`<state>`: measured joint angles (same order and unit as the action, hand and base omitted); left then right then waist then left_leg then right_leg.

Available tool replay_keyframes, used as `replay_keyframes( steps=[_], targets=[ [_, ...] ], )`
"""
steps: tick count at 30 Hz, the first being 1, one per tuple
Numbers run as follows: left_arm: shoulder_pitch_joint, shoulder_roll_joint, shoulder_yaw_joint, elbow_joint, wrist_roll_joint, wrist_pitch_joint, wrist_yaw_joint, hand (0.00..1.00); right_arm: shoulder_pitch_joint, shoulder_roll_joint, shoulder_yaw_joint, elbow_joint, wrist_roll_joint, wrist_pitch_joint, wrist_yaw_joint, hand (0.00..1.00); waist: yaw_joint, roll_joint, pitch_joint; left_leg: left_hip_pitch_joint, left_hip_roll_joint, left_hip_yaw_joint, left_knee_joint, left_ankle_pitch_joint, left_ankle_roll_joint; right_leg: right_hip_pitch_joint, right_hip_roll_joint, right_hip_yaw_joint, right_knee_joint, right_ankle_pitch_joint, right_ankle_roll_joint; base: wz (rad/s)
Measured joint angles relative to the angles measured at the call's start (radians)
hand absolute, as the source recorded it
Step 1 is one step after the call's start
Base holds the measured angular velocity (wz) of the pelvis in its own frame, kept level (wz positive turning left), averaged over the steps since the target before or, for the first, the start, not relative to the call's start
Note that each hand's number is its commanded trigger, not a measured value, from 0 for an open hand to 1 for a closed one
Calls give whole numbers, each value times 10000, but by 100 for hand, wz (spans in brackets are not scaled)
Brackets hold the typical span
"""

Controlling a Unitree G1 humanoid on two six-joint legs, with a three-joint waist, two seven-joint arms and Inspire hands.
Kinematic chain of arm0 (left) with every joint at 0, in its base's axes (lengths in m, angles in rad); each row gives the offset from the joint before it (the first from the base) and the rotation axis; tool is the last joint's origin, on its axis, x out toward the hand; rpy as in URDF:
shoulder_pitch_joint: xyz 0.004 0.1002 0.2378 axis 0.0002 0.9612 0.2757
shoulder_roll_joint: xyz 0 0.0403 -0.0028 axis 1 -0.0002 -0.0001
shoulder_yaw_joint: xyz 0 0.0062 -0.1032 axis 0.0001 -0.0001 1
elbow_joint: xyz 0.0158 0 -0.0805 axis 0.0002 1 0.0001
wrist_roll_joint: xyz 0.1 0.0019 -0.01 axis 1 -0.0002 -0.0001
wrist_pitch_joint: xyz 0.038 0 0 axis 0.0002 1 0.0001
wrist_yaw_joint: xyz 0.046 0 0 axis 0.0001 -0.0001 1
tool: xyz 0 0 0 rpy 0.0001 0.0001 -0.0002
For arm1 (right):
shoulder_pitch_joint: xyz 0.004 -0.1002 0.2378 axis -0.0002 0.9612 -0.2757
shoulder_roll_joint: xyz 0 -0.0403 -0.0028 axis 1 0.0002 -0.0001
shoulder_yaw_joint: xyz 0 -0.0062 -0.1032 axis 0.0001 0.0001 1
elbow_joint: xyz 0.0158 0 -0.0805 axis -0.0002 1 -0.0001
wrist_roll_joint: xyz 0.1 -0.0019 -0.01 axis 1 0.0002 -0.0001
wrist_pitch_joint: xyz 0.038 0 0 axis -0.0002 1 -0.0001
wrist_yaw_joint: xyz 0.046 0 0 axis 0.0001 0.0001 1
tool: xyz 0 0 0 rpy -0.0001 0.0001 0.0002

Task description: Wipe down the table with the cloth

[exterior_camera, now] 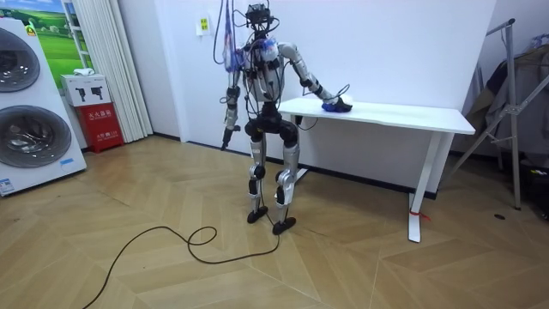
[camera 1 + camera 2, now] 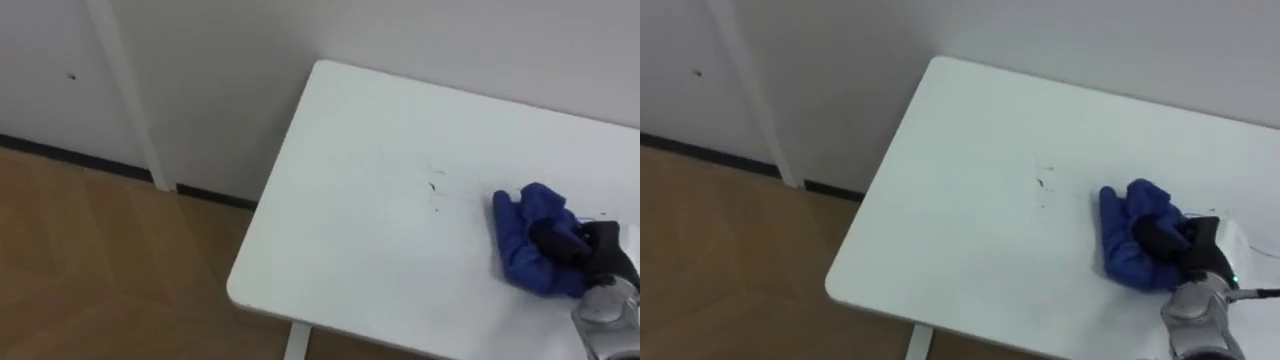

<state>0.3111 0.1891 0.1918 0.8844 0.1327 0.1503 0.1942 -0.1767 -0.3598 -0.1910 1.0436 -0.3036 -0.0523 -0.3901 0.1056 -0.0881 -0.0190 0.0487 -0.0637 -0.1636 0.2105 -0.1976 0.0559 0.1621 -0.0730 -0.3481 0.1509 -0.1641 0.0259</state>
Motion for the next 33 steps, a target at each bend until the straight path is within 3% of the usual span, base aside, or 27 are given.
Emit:
replay_keyframes(
  steps=[3,6,7,9,11,12,14,16,18,19,21,22,24,25,26,28,30,33],
  targets=[
    [-11,-117,-44,10,-9,16,-4,0,-11,-8,101,-90,-35,119,-116,100,29,28,5,81,-9,52,51,-8,5,91,-19,-108,5,7,12,-8],
    [0,-179,-316,92,-44,27,-19,0,-650,22,680,-407,-387,1036,-103,100,535,157,40,189,128,457,-35,-18,-10,-30,-5,167,15,-5,34,-56],
    [-74,-188,-404,181,20,50,-76,0,-926,76,1147,-753,-765,1508,-17,100,753,176,76,210,178,672,-62,-9,-32,-108,16,258,20,-3,34,-60],
    [-176,-189,-509,433,284,152,-136,0,-1482,234,2912,-1901,-1459,2244,624,100,1179,141,106,190,349,994,-143,44,-149,-424,123,469,230,52,-56,-56],
    [-309,-168,-615,602,276,247,-265,0,-2327,484,4169,-2348,-1954,2279,1216,100,1413,120,224,119,416,1050,-140,70,-242,-505,228,456,176,117,-182,-14],
    [-401,-163,-727,578,277,255,-301,0,-2824,645,4823,-2492,-2217,2218,1556,100,1616,23,346,59,443,1010,-140,103,-296,-569,257,439,181,99,-239,9],
    [-439,-199,-833,452,277,278,-312,0,-3255,733,5241,-2485,-2480,2044,1934,100,2084,-104,361,-96,474,946,-120,138,-351,-750,277,348,146,93,-280,24],
    [-311,-192,-911,412,262,375,-314,0,-3401,807,5226,-2291,-2490,1969,2075,100,2326,-201,348,-237,443,658,-49,177,-354,-686,256,133,-28,81,-288,56],
    [29,-164,-950,375,226,469,-334,0,-3205,788,5100,-1964,-2561,1896,2036,100,2286,-197,353,-219,331,294,-27,206,-332,-477,193,-192,-107,62,-250,64],
    [245,-116,-923,375,227,499,-341,0,-2722,785,4521,-1953,-2472,1691,1872,100,2217,-203,348,-206,303,172,-26,202,-321,-373,168,-339,-120,66,-242,55],
    [467,-110,-748,386,267,531,-347,0,-2099,752,3952,-1922,-2235,1081,1460,100,1905,-176,352,-184,256,16,-6,191,-301,-235,150,-413,-139,67,-237,53],
    [496,-87,-701,392,281,525,-386,0,-1554,752,3444,-1923,-1942,597,1118,100,1637,-158,343,-172,170,-43,0,202,-274,-127,94,-403,-147,35,-179,59],
    [571,-92,-548,431,550,418,-492,0,-529,743,2313,-1921,-1149,-83,568,100,1213,-15,226,-73,96,-5,-60,215,-180,59,-22,-404,-125,-22,-48,39],
    [573,-92,-472,404,683,408,-497,0,-316,731,2062,-1921,-917,-180,492,100,1143,23,203,-25,77,21,-77,209,-154,97,-45,-403,-123,-33,-25,0],
    [581,-90,-260,368,860,385,-500,0,63,692,1635,-1923,-635,-300,375,100,1026,79,91,-13,30,91,-67,171,-91,120,-99,-380,-112,-73,41,-12],
    [537,-98,0,346,1033,359,-492,0,384,476,1304,-1915,-436,-319,324,100,835,188,-28,-9,-13,186,-54,125,-22,160,-159,-393,-90,-85,105,-17],
    [535,-97,1,154,1022,337,-453,0,448,286,1242,-1795,-437,-319,311,100,631,275,-68,52,-24,259,-56,111,1,227,-201,-433,-42,-76,121,-17],
    [276,-131,-53,140,954,262,-388,0,96,306,1385,-1510,-357,-78,312,100,692,333,-51,213,-11,420,-55,95,30,289,-228,-368,22,-75,134,-26]
  ],
)
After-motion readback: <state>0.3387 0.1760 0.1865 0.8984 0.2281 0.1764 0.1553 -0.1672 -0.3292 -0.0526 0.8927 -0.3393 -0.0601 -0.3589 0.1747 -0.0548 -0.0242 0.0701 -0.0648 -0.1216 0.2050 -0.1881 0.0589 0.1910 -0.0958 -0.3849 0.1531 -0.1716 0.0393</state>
